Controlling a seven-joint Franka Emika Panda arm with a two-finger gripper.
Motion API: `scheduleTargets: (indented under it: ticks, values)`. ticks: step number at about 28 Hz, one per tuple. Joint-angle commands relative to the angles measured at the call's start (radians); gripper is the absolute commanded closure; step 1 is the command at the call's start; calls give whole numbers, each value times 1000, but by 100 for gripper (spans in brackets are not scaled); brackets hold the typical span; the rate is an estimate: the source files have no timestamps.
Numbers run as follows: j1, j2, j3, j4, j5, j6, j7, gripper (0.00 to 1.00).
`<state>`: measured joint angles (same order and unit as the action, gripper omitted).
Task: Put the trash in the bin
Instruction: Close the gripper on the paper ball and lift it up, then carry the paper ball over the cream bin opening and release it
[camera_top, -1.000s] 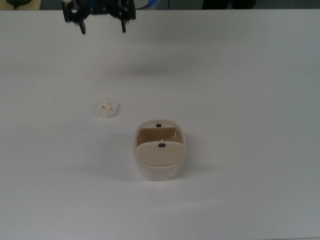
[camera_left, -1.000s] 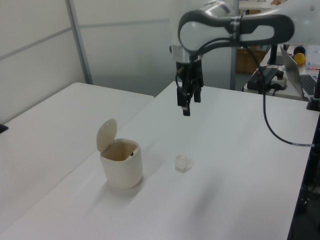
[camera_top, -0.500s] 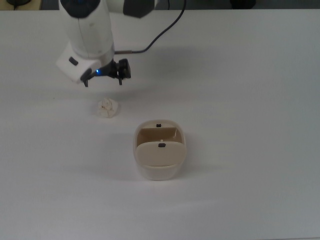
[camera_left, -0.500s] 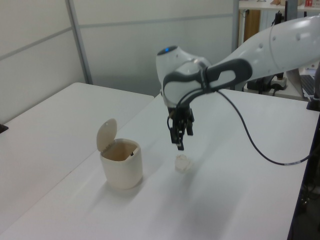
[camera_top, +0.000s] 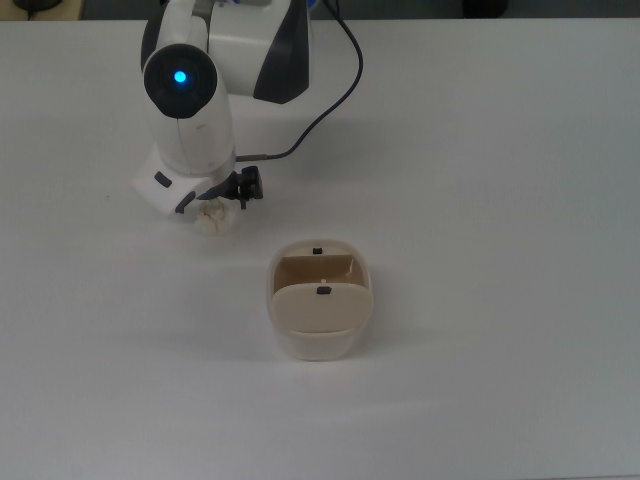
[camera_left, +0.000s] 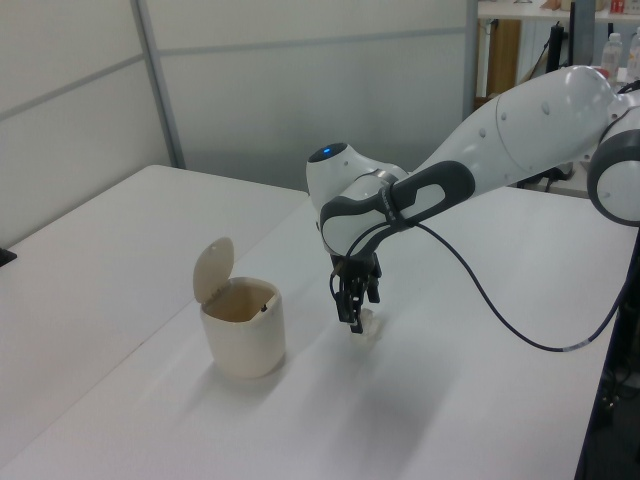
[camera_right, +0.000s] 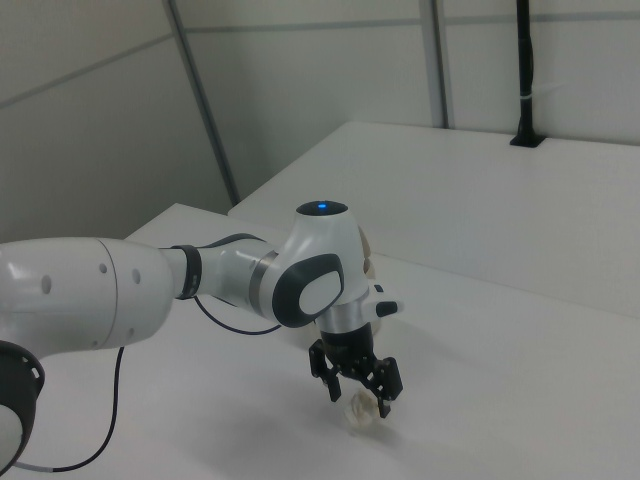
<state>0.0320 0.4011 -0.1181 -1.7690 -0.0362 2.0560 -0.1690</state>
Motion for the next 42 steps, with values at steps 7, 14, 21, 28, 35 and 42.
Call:
scheduleTargets:
  ticks: [7, 14, 21, 28, 35, 42]
  values:
    - [2, 16, 0, -4, -13, 64, -18, 48]
    - [3, -53, 1, 9, -2, 62, -20, 51]
    - [16, -160, 14, 55, 7, 61, -15, 49]
    - [29, -143, 77, 131, 44, 128, -7, 49]
    - [31, -97, 133, 132, 53, 334, 28, 34]
    - [46, -68, 133, 132, 41, 406, 77, 0]
